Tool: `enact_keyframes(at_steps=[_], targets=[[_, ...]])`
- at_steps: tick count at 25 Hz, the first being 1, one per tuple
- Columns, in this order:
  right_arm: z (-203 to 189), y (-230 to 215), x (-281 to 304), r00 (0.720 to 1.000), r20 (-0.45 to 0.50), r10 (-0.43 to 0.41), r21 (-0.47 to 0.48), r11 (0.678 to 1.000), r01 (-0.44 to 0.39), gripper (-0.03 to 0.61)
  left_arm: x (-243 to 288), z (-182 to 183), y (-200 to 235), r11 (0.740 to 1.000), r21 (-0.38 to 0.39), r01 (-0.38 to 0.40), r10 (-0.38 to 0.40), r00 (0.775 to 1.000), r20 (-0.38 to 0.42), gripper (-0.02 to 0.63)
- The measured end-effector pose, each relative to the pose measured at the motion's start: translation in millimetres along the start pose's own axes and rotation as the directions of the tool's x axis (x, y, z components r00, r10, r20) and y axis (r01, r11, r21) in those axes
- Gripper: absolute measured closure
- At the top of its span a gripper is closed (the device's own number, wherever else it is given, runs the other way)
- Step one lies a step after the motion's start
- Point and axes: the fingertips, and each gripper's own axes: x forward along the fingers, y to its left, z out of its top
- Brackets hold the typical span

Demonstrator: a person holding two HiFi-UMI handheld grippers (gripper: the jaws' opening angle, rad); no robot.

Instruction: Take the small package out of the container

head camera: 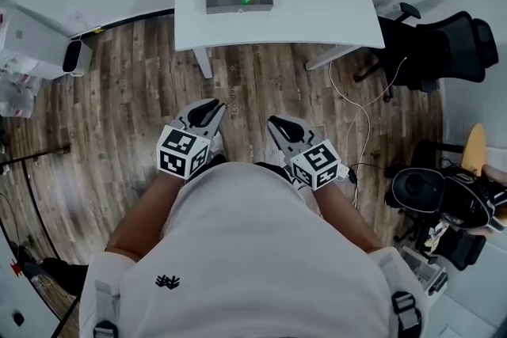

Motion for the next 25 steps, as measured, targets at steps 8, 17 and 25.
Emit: enact_keyframes(at_steps=[8,17,25], targets=[[18.3,-25.6,12.8,0.997,0.006,-0.071,0.032,0.997,0.071,0.565,37.6,23.0,47.6,0.999,0.040,0.009,-0.008,1.000,-0.018,0.514],[34.1,-90.3,20.6,1.000,0.002,-0.026,0.030,0.999,0.026,0.565,111.0,63.3,67.6,0.996,0.079,-0.043,0.046,0.998,-0.035,0.485],[57.6,-159.0,29.1,0.999,0.015,0.042,0.005,0.999,-0.042,0.561,180.5,94.7,102.8,0.984,0.100,-0.148,0.155,0.985,-0.069,0.477]])
